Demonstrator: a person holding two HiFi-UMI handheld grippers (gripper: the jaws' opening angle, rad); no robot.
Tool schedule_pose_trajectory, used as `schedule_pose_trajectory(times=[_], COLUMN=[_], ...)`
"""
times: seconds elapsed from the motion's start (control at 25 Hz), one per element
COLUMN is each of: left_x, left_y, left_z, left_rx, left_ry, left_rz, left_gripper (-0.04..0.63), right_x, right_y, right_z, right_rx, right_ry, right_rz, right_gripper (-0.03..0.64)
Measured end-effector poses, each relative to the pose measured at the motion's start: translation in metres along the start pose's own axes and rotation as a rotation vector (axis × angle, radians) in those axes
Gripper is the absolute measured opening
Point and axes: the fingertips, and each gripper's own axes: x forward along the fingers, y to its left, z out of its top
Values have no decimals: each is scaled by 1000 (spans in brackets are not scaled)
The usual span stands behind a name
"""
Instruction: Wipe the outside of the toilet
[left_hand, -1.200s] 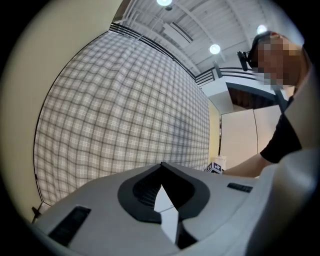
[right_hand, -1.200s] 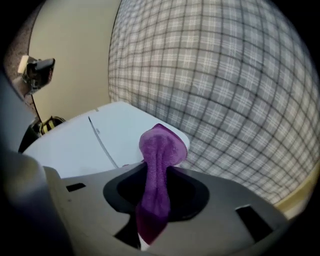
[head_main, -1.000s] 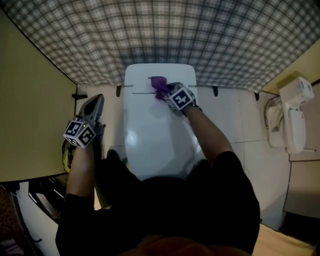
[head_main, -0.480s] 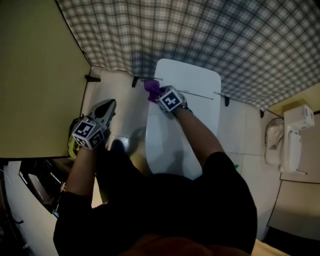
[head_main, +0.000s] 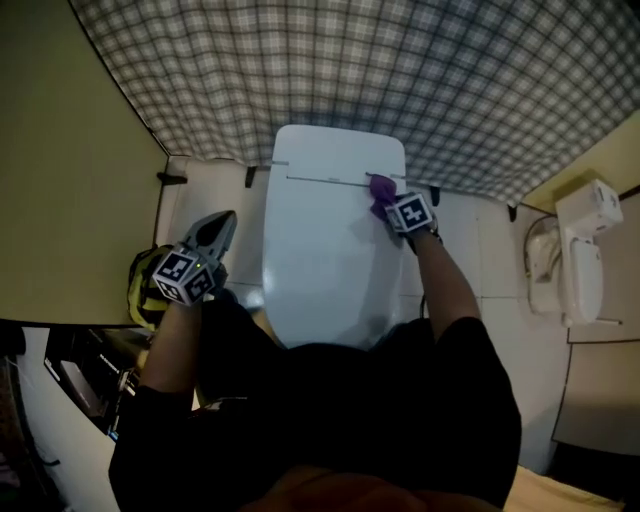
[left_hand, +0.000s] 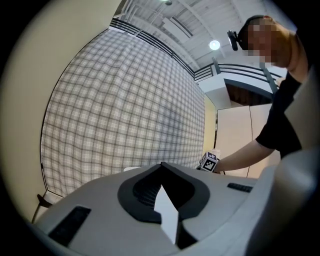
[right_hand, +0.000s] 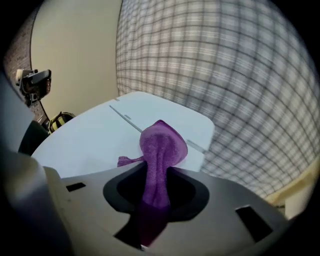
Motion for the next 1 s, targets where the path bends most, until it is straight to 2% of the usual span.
schedule_pose_trajectory(times=[0.12, 0.24, 0.32, 0.44, 0.52, 0.6, 0.72, 0.84, 0.92, 1.0], left_x=[11, 15, 12, -4, -17, -28, -46, -74, -93, -112], left_y=[-27, -50, -64, -71, -68, -66, -62, -51, -45, -40], left_z=[9, 13, 15, 21, 24, 22, 19, 17, 14, 10], left_rx=[-31, -41, -22, -8, -10, -6, 7, 1, 0, 2], left_ry=[-32, -38, -32, -50, -60, -58, -64, -75, -71, -66], left_rz=[8, 15, 11, 14, 19, 16, 11, 29, 41, 51], left_gripper=[-8, -8, -8, -8, -8, -8, -8, -8, -8, -8], right_x=[-19, -30, -31, -50, -54, -50, -33, -6, 10, 24], right_y=[-33, -50, -38, -19, 38, 104, 193, 259, 281, 287], right_z=[-19, -36, -38, -31, 8, 38, 57, 65, 66, 68], right_rx=[55, 23, 25, 18, -31, -108, -225, -279, -302, -339], right_ry=[-44, 25, 17, -10, -144, -206, -186, -134, -79, -30], right_rz=[-26, -99, -53, -80, 21, 110, 188, 235, 214, 157], right_gripper=[114, 114, 114, 114, 114, 114, 114, 114, 114, 114])
